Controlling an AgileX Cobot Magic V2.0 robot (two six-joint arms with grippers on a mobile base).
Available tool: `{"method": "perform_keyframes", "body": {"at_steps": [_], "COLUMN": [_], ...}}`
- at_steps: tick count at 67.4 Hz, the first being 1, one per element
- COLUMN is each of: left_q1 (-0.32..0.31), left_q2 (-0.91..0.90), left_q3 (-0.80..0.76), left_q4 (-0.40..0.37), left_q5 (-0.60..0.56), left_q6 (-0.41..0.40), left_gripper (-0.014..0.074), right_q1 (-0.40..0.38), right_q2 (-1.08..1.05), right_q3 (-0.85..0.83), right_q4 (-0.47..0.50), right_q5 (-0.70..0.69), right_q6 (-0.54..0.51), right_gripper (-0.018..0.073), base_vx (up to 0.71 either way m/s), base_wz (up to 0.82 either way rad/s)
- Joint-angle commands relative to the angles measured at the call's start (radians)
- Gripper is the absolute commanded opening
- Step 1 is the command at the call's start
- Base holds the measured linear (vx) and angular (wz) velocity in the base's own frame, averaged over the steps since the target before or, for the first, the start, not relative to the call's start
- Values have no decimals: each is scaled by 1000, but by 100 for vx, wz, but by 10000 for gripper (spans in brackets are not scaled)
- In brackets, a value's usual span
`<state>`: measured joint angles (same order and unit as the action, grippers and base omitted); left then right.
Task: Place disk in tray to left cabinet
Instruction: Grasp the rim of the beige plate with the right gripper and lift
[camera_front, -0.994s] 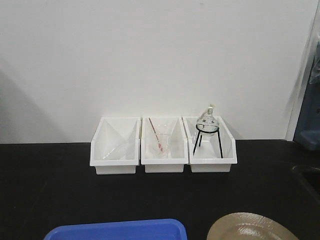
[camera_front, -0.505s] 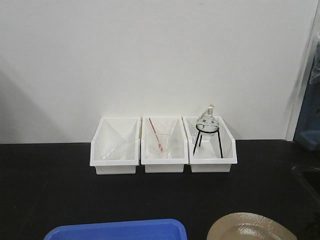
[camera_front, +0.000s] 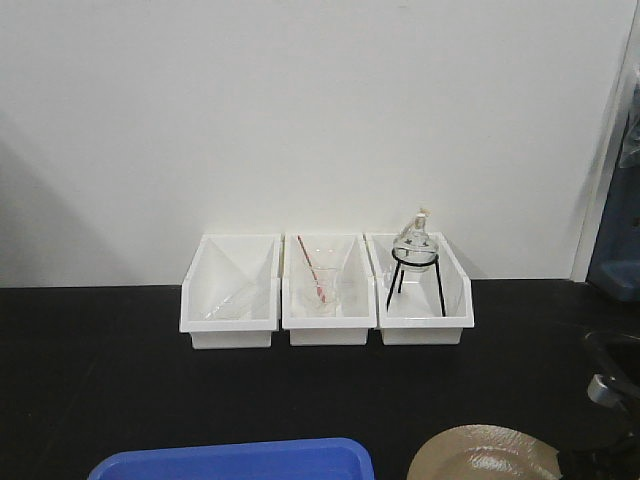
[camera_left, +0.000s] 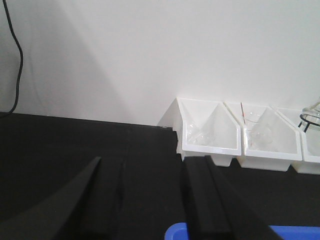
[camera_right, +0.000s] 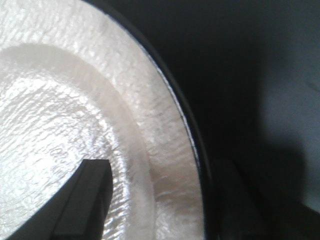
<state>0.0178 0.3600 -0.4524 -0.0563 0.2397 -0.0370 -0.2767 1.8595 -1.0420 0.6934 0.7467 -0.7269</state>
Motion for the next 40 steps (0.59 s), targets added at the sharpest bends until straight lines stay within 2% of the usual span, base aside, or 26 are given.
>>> {"method": "perform_keyframes", "body": {"at_steps": [1,9,27,40], "left_q1": [-2,-2,-2,-2], "left_q2": [11,11,11,11], "left_q3": [-36,-36,-36,-36], "left_q4": [-6,-6,-6,-6], "left_q5": [-90,-90,-91,-91], "left_q6": [-7,-7,-7,-7], "left_gripper": [416,414,415,415], "right_q1": [0,-1,-2,-3], "right_q2": [-44,-44,-54,-106], "right_q3": [-27,-27,-27,-54], "right_q4": [25,23,29,91], "right_q5": [7,28,102,138], "right_q6": [19,63,111,173], "right_gripper": [463,371,-9,-10], "base_vx": [0,0,0,0], "base_wz": [0,0,0,0]}}
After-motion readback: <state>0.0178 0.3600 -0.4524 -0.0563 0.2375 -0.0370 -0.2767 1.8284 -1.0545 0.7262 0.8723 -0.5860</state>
